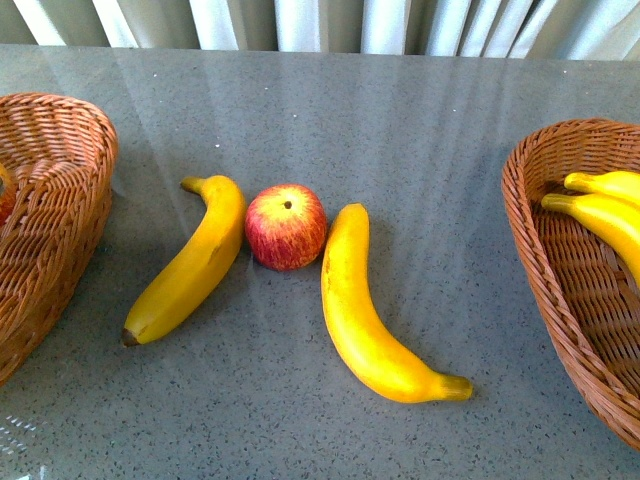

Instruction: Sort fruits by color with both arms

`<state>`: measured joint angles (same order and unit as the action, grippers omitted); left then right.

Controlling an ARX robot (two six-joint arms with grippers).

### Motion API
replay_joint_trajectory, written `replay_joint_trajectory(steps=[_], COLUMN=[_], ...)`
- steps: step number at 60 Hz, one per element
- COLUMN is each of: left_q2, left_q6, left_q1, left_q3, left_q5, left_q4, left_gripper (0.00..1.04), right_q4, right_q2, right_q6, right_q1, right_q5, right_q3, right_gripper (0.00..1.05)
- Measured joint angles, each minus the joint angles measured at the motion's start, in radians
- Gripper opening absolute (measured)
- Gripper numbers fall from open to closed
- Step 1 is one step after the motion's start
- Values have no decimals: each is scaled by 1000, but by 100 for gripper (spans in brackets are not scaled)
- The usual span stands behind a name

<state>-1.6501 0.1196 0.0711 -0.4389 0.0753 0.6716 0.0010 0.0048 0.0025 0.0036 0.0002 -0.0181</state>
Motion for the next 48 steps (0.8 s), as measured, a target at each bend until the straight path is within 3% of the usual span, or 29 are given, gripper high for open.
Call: replay_joint_trajectory(steps=[9,18,31,48], left_q2=[-8,-7,18,59], left_q6=[-14,-16,-10,14], left_q1=[8,8,-27,-219], left_q3=[0,0,6,-3], left_q5=[5,14,70,90], left_q4=[3,8,9,-9], left_gripper=[73,97,96,96], right_q4=[0,0,0,0], right_q2=[0,0,0,0], right_q6=[0,0,0,0], right_q1=[0,0,0,0], right_q5=[0,0,0,0], right_q3=[0,0,0,0], right_gripper=[96,96,96,96])
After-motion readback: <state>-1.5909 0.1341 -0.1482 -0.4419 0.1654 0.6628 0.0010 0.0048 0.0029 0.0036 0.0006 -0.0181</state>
